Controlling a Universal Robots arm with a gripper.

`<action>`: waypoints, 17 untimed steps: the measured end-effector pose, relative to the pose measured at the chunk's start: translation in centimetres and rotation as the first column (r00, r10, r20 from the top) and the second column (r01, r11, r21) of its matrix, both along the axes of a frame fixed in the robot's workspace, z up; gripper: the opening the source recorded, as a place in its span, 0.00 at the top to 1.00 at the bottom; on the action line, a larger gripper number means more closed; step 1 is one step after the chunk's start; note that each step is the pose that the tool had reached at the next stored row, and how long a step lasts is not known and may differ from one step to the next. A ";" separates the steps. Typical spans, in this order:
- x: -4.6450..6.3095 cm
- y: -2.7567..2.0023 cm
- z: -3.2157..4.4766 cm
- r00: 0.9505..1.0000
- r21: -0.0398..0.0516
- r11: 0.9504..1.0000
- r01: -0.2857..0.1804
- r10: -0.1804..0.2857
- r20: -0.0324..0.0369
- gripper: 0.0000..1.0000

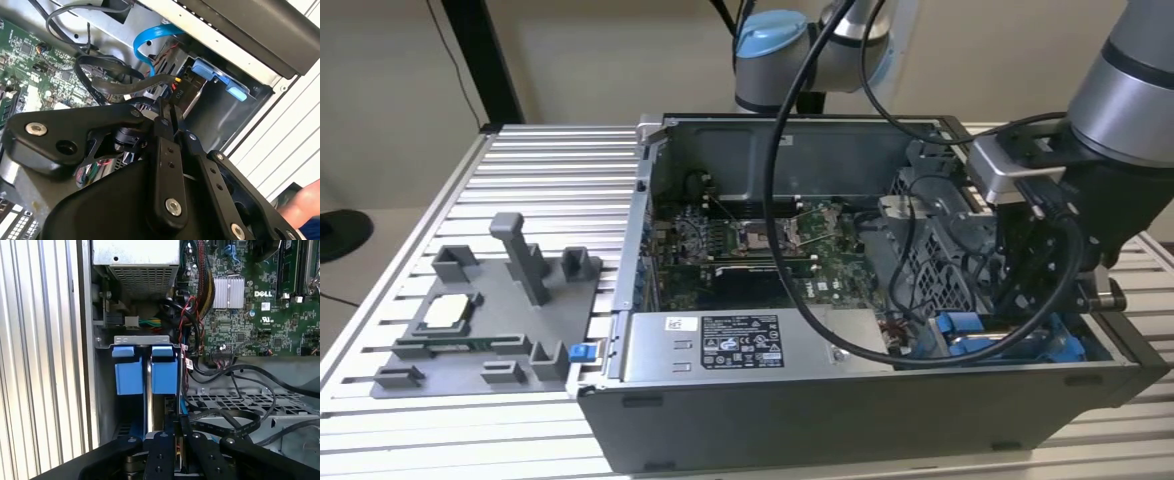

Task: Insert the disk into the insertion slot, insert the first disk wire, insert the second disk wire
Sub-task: 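Insert the second disk wire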

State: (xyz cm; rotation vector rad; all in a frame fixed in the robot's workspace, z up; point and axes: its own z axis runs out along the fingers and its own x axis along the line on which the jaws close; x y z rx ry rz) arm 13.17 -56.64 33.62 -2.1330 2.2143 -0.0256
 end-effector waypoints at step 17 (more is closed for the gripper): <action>0.0 -0.04 1.00 1.000 0.001 1.000 0.000 0.000 -0.002 1.00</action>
